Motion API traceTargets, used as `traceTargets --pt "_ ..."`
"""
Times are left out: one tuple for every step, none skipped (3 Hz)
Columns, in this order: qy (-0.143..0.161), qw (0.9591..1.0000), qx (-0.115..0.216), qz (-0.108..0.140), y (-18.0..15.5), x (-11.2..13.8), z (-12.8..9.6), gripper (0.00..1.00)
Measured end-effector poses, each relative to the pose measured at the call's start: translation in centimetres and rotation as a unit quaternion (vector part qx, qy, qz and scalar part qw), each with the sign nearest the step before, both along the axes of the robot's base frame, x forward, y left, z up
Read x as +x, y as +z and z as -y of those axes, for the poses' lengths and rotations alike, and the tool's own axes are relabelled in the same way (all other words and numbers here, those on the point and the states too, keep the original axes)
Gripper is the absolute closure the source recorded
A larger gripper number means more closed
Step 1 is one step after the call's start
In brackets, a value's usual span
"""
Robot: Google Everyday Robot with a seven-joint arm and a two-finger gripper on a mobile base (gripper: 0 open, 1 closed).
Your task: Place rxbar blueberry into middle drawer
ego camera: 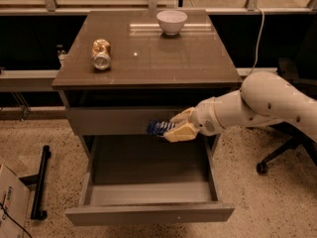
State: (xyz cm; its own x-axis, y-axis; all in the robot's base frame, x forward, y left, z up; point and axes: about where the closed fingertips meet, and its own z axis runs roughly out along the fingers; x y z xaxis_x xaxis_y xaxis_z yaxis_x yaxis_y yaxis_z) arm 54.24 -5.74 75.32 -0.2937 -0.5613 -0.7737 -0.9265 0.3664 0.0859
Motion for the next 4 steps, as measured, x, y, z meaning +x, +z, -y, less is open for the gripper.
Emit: traceTargets --pt "-0.072 0.9972 0.013 -0.015 -5.1 1.2 3.2 1.0" --pt "-0.091 0.9957 0.017 -0.013 -6.2 2.0 3.8 1.0" --pt "-0.087 0.9961 -0.006 -0.014 -7.2 2.2 3.2 1.0" --pt "-0.101 0.9943 -0.014 -0.029 -10.7 2.4 3.4 1.0"
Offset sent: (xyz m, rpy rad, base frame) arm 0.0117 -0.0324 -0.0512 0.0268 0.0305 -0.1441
